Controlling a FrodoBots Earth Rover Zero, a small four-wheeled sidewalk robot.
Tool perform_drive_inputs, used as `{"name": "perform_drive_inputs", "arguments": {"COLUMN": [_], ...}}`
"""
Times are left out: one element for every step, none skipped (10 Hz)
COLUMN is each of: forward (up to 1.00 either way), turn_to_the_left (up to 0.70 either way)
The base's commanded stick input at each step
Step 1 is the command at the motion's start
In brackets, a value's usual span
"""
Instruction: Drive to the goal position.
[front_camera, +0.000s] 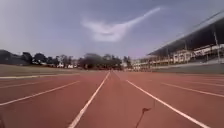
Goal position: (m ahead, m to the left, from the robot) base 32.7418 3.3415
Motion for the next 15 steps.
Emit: {"name": "perform_drive_inputs", "arguments": {"forward": [0.7, 0.7, 0.7, 0.7, 0.7, 0.7, 0.7, 0.7, 0.7, 0.7, 0.7, 0.7, 0.7, 0.7, 0.7], "turn_to_the_left": [0.0, 0.0, 0.0, 0.0, 0.0, 0.0, 0.0, 0.0, 0.0, 0.0, 0.0, 0.0, 0.0, 0.0, 0.0]}}
